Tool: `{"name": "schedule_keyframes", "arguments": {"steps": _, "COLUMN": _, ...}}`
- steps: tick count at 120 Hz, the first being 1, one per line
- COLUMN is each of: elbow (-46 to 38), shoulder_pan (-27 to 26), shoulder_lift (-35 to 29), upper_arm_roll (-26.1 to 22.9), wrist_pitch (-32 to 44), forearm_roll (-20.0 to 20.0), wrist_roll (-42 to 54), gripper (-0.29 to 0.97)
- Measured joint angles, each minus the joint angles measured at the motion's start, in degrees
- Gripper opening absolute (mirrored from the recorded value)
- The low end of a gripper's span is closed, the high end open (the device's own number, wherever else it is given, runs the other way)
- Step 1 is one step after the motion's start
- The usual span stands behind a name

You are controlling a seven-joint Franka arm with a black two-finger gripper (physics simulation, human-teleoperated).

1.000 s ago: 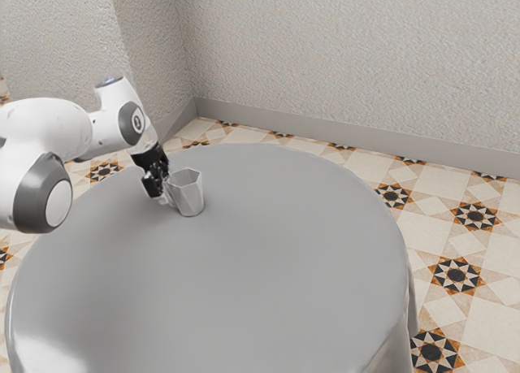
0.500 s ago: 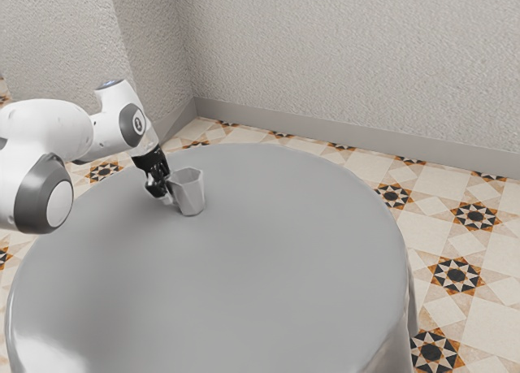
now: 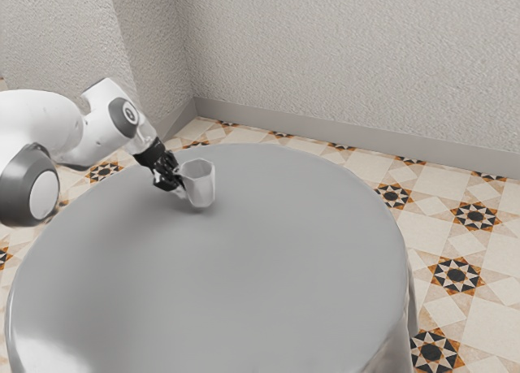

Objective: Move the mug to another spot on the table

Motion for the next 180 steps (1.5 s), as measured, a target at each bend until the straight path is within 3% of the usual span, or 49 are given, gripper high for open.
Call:
{"name": "schedule_keyframes", "arguments": {"steps": 37, "elbow": -15.3, "shoulder_pan": -0.1, "shoulder_lift": -11.0, "upper_arm_roll": -2.4, "wrist_pitch": -0.3, "forearm_roll": -2.2, "wrist_roll": 6.1, "gripper": -0.11}}
{"name": "schedule_keyframes", "arguments": {"steps": 83, "elbow": -26.2, "shoulder_pan": -0.2, "shoulder_lift": -16.2, "upper_arm_roll": -4.7, "wrist_pitch": 0.8, "forearm_roll": -2.8, "wrist_roll": 11.7, "gripper": -0.10}}
{"name": "schedule_keyframes", "arguments": {"steps": 169, "elbow": -27.6, "shoulder_pan": -0.1, "shoulder_lift": -13.1, "upper_arm_roll": -6.7, "wrist_pitch": 6.1, "forearm_roll": -4.5, "wrist_roll": 18.5, "gripper": -0.11}}
{"name": "schedule_keyframes", "arguments": {"steps": 180, "elbow": -27.6, "shoulder_pan": 0.0, "shoulder_lift": -12.8, "upper_arm_roll": -6.7, "wrist_pitch": 6.6, "forearm_roll": -5.1, "wrist_roll": 19.3, "gripper": 0.06}}
